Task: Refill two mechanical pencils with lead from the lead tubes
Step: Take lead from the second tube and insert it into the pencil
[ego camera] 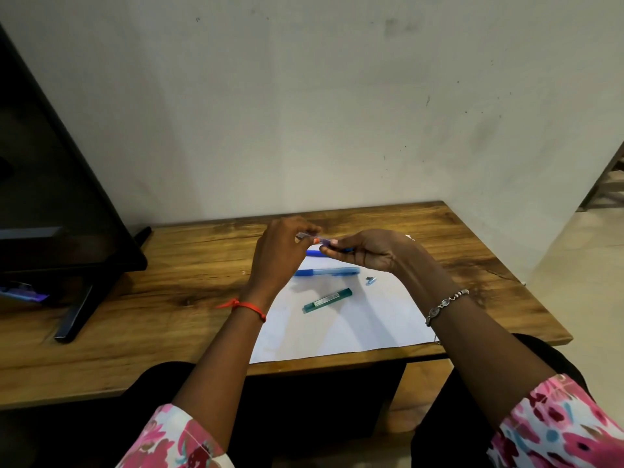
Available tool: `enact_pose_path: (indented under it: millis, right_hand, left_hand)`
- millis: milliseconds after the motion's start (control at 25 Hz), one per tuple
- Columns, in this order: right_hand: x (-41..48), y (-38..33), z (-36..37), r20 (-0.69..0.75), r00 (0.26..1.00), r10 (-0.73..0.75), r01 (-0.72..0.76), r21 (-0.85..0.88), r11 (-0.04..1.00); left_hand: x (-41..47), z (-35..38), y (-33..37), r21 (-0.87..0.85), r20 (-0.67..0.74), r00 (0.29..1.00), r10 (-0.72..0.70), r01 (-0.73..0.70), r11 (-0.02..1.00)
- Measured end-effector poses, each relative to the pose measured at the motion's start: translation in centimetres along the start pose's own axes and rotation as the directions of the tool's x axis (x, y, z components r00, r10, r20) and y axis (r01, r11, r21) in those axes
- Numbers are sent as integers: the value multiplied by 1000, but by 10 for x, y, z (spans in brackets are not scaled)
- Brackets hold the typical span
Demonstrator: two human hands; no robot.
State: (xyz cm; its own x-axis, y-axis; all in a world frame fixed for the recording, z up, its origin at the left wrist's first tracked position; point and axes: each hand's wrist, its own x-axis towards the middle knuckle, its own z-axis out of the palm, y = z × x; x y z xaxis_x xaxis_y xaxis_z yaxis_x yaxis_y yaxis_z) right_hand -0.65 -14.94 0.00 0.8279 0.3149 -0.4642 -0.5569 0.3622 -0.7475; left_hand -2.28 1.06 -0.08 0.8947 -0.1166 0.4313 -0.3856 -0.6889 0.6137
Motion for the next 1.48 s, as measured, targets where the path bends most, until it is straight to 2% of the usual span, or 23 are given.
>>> enact_pose_path:
  millis: [160,280,480,600,800,1080,1360,1480]
  right_hand:
    - [-1,4,3,4,1000,24,-24,31,999]
    - [0,3,1,-13,1000,12,-12,-2,1000]
    - [2,-4,-4,-45,988,-146,133,-227,965]
    - [-2,-10,-6,-34,971,-239,198,-449,871]
    - [-11,-15,-6,85,945,-317,299,-620,725]
    - [-13,-17,-2,161,878,-450,398,-769,500]
    - [-8,-17,0,184,841,-508,429,-799,421]
    - [-9,-20,0,187,831,-524,445,-788,425]
  left_hand:
    - [0,1,1,119,49,989,139,-144,982]
    - [1,2,-1,130,64,982,175,-182,975]
    - [4,4,-6,-23,31,998,52,-51,998]
    - [2,4,-3,-76,77,997,-14,20,997]
    - [1,8,0,-100,114,991,-74,85,991]
    - [1,9,-2,-133,103,989,-103,116,984]
    - [3,9,-3,-238,93,986,-141,160,958]
    - [2,9,-3,-313,95,980,-174,195,930]
